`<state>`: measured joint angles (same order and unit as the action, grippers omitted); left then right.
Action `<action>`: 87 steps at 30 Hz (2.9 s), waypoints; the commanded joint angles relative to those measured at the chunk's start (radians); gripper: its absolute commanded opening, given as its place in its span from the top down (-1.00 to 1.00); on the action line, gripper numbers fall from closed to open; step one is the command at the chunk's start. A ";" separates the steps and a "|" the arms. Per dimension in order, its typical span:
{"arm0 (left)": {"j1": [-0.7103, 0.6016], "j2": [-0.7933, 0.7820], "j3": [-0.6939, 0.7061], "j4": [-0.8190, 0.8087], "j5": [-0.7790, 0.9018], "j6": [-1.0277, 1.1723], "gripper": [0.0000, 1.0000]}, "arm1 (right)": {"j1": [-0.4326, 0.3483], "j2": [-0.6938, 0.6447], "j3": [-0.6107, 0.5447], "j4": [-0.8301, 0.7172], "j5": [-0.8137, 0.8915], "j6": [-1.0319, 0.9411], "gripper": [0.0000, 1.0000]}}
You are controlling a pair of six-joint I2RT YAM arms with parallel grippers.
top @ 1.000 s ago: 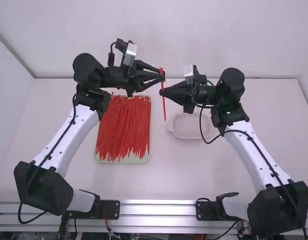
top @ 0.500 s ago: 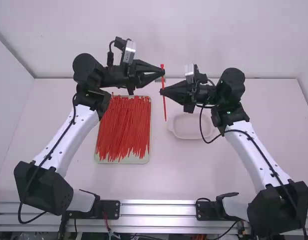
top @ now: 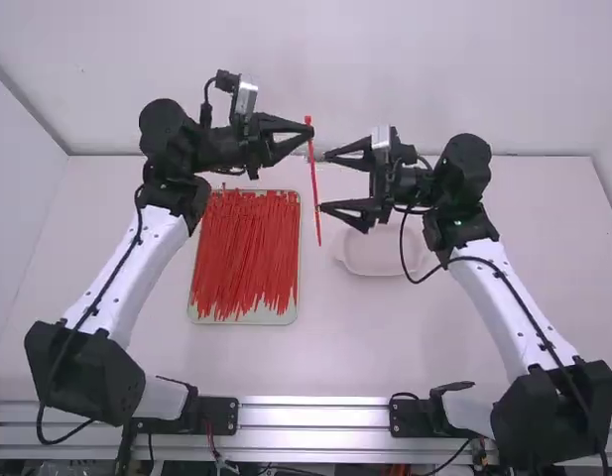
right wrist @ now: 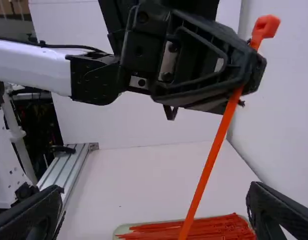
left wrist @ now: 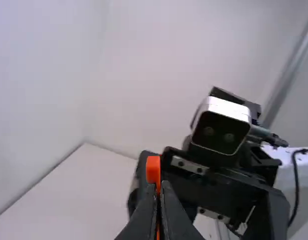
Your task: Fasten the cable tie
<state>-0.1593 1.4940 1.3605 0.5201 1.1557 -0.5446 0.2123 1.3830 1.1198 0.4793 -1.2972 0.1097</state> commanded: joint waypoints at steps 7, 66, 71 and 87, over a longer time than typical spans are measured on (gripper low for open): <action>0.049 0.051 0.021 -0.127 -0.072 0.029 0.96 | -0.011 0.003 -0.008 0.002 -0.173 -0.217 -0.96; 0.092 0.138 0.020 -0.412 0.084 -0.895 0.96 | 0.124 0.003 -0.140 -0.041 -0.260 -1.520 -0.19; 0.092 0.138 0.019 -0.411 0.079 -0.895 0.96 | 0.140 0.003 -0.140 -0.041 -0.259 -1.521 0.16; 0.099 0.138 0.019 -0.415 0.059 -0.879 0.95 | 0.148 0.003 -0.140 -0.041 -0.259 -1.521 0.63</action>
<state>-0.0620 1.6306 1.3605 0.1009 1.2064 -1.4406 0.3637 1.3846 0.9833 0.4355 -1.5421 -1.4166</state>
